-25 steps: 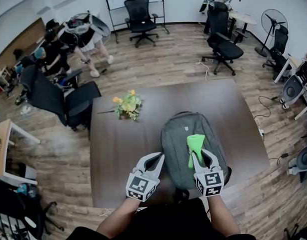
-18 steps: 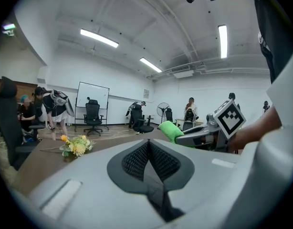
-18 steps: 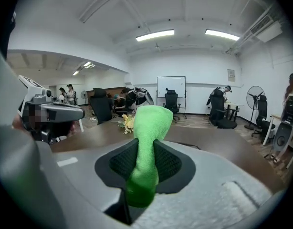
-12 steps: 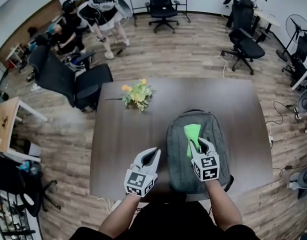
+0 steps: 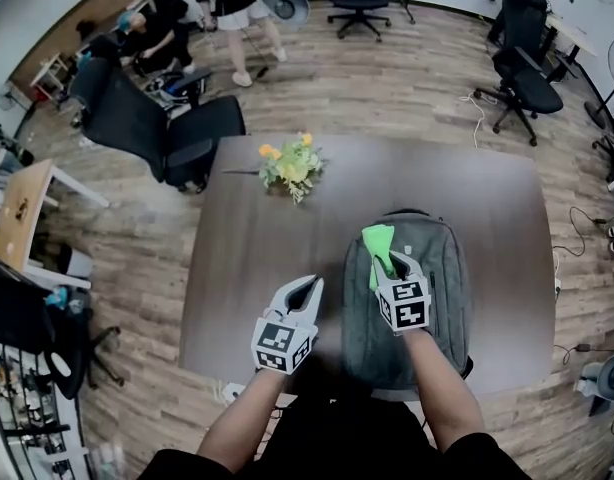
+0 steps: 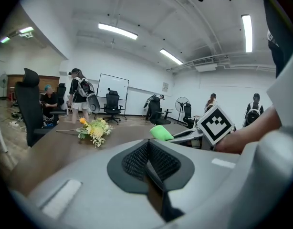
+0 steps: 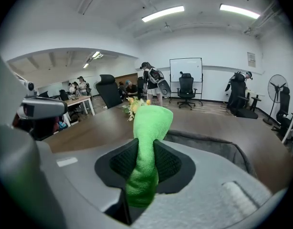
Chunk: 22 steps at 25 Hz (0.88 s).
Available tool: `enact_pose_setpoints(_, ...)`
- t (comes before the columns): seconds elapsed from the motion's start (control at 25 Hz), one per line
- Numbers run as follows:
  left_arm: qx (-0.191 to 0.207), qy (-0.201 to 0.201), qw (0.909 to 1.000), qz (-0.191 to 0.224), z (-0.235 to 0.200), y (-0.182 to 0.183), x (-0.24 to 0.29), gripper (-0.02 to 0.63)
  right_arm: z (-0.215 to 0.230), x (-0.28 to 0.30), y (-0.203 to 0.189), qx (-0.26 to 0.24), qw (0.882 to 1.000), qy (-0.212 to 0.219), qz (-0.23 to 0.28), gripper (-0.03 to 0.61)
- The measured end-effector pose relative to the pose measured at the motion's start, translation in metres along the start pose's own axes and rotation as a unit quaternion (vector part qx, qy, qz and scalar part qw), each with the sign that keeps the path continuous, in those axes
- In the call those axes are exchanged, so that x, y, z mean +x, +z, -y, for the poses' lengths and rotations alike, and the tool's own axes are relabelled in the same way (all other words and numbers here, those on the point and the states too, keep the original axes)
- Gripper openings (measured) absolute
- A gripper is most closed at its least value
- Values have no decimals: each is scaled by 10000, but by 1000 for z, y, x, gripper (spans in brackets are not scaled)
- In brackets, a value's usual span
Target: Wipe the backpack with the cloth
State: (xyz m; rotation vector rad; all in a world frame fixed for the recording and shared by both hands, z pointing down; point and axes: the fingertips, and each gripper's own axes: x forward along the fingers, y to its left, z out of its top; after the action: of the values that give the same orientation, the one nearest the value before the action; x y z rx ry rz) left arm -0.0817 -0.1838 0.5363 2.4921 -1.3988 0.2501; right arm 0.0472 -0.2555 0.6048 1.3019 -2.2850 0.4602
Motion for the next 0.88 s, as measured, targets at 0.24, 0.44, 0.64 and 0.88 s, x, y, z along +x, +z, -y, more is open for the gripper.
enact_pose_setpoints(0.24, 45, 158, 9998, -142, -6, -10, 1, 20, -7, 38, -9, 57, 9995, 82, -294, 95)
enact_pose_setpoints(0.44, 77, 235, 9994, -257, -10, -18, 0, 20, 1, 55, -14, -29, 9990, -9, -443, 94)
enact_pose_setpoints(0.64, 55, 222, 9990, -396, -11, -25, -3, 20, 20, 56, -13, -138, 9982, -226, -546, 94)
enact_pose_setpoints(0.88, 79, 149, 9986, -492, -14, -31, 2, 20, 49, 51, -21, -198, 9957, -533, -732, 94)
